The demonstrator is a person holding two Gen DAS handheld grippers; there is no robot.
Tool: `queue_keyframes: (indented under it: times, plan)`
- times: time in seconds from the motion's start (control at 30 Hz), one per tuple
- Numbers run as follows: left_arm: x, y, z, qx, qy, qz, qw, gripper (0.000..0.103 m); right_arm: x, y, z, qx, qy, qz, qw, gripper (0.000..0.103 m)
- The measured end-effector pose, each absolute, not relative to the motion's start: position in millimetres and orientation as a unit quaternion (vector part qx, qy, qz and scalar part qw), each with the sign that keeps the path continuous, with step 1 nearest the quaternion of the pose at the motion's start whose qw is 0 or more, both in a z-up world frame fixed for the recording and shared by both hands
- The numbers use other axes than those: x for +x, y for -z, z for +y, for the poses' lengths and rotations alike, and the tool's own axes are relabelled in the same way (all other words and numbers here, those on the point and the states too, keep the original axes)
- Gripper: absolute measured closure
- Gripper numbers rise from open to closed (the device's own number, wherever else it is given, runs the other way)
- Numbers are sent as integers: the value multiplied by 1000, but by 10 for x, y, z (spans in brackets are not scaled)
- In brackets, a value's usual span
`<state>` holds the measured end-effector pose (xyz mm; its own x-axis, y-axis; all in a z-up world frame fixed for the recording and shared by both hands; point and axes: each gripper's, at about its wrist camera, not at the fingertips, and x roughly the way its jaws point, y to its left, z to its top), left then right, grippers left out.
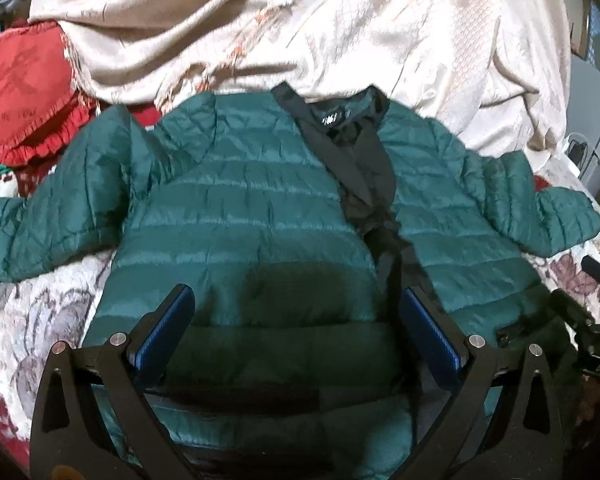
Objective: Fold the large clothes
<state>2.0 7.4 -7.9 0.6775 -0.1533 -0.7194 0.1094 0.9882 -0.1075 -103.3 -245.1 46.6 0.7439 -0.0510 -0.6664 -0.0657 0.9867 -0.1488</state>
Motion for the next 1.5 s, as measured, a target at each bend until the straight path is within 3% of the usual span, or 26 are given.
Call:
queue_keyframes:
  times: [1.5]
  plan:
    - [25,143,49,-13,63,409,910,0,-1063,-420,-2320,-96,-31,357,929,0]
